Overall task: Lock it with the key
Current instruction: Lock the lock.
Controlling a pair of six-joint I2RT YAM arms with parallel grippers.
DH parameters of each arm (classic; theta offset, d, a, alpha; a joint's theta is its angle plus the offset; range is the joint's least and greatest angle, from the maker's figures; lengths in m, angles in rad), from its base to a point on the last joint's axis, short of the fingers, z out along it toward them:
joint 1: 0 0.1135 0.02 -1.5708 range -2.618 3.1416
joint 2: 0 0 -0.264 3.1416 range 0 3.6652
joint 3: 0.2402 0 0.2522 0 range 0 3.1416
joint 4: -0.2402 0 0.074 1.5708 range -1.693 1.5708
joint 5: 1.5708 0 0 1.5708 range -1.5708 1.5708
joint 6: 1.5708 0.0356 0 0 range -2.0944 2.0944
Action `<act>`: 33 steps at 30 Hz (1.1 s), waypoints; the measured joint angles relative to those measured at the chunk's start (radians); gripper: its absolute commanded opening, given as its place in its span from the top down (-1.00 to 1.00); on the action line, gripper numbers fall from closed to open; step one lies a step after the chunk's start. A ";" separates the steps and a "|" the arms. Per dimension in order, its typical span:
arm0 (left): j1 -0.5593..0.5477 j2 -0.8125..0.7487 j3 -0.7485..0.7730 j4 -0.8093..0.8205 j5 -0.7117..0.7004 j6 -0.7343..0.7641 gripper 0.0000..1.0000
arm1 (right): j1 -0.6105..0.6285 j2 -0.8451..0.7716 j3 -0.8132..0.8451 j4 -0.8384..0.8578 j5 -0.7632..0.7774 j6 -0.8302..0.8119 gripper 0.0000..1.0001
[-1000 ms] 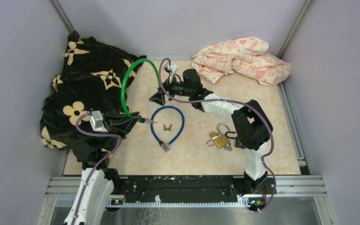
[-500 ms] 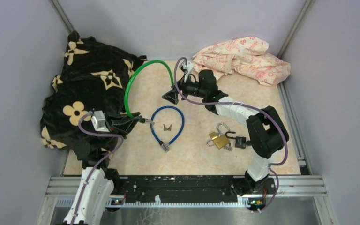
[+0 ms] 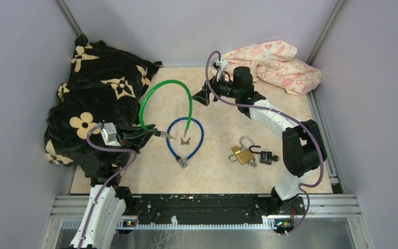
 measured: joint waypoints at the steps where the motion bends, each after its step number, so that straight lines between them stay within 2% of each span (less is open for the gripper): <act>1: 0.000 0.000 0.000 0.000 0.001 0.000 1.00 | -0.005 -0.006 -0.004 0.002 -0.012 0.000 -0.81; 7: 0.000 -0.001 0.000 0.013 0.001 0.001 1.00 | 0.039 -0.060 -0.058 0.050 -0.172 -0.029 -0.85; 11: 0.000 -0.004 0.000 0.021 0.002 0.001 1.00 | 0.056 -0.066 -0.058 -0.001 -0.224 -0.109 -0.84; 13: 0.000 -0.006 0.000 0.022 0.003 0.002 1.00 | 0.056 -0.066 -0.058 -0.060 -0.215 -0.164 -0.85; 18: 0.000 -0.010 0.000 0.022 0.006 0.003 1.00 | 0.053 -0.066 -0.058 -0.253 -0.078 -0.307 -0.90; 22: 0.000 -0.014 0.000 0.023 0.003 0.003 1.00 | 0.035 -0.110 -0.121 -0.271 0.003 -0.342 -0.92; 27: 0.000 -0.016 0.000 0.032 -0.004 0.003 1.00 | 0.018 -0.211 -0.241 -0.194 0.010 -0.309 -0.90; 29: 0.000 -0.016 0.000 0.035 -0.004 0.003 1.00 | 0.033 -0.230 -0.280 -0.103 0.008 -0.251 -0.91; 33: 0.000 -0.016 0.000 0.035 -0.004 0.003 1.00 | 0.108 -0.212 -0.315 0.165 0.056 -0.064 -0.73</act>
